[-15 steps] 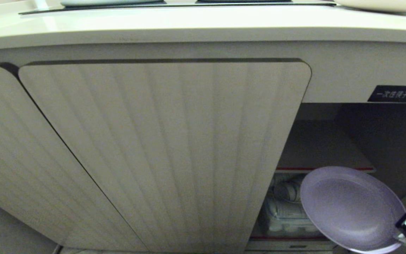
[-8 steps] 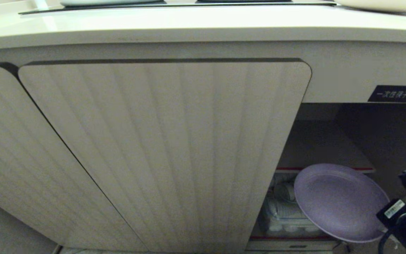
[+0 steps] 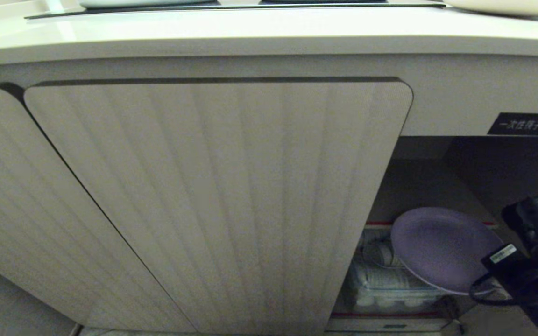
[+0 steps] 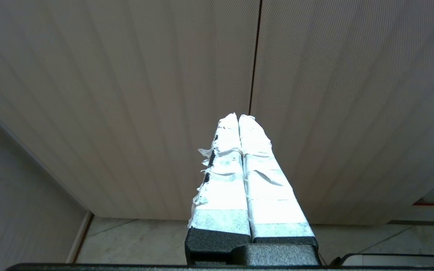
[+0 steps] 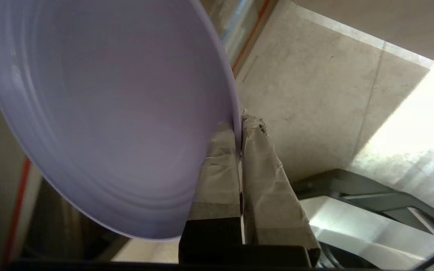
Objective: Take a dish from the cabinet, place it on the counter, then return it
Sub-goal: Put it back into the cabinet
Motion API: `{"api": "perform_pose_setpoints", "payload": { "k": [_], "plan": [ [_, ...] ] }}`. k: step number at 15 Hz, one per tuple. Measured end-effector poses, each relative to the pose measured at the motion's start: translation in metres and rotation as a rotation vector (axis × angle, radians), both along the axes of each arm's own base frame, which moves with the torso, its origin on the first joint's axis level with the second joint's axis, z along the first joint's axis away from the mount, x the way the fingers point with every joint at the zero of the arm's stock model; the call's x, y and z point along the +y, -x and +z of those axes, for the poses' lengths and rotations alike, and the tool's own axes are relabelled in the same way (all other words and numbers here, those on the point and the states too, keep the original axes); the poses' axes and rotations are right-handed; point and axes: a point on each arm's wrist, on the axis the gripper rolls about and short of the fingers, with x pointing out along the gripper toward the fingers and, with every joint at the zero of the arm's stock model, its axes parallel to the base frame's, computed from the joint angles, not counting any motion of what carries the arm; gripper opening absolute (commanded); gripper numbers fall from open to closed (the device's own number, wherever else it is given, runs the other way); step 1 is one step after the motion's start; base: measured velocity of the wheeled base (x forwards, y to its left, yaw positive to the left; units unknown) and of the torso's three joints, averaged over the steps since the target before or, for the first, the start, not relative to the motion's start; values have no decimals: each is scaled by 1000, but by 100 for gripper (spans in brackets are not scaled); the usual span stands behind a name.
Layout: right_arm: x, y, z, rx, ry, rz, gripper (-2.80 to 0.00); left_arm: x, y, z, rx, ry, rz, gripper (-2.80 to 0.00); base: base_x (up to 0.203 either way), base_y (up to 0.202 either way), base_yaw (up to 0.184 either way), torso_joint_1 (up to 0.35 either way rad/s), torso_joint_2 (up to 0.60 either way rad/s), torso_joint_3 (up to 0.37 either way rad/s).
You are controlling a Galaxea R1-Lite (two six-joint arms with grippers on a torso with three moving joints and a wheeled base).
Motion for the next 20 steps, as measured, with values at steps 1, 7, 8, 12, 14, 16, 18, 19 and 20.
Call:
{"api": "perform_pose_setpoints", "payload": {
  "k": [1,7,8,12,14,16,18,19,20],
  "plan": [
    [1,-5,2,-6,-1,-1,-280,0,0,0,0,0,1,-280,0,0,0,0,0,0],
    [1,-24,5,-43,-13,-20,-280,0,0,0,0,0,0,-280,0,0,0,0,0,0],
    [2,-26,6,-58,-16,-20,-280,0,0,0,0,0,0,-280,0,0,0,0,0,0],
    [3,-32,2,-64,-19,-22,-280,0,0,0,0,0,0,-280,0,0,0,0,0,0],
    [3,-34,-1,-52,-16,-24,-280,0,0,0,0,0,1,-280,0,0,0,0,0,0],
    [3,-39,0,-68,-25,-36,-280,0,0,0,0,0,0,-280,0,0,0,0,0,0],
    [3,-44,0,-70,-27,-43,-280,0,0,0,0,0,0,-280,0,0,0,0,0,0],
    [3,-46,0,-76,-33,-51,-280,0,0,0,0,0,1,-280,0,0,0,0,0,0],
    [3,-49,1,-84,-41,-61,-280,0,0,0,0,0,0,-280,0,0,0,0,0,0]
  ]
}}
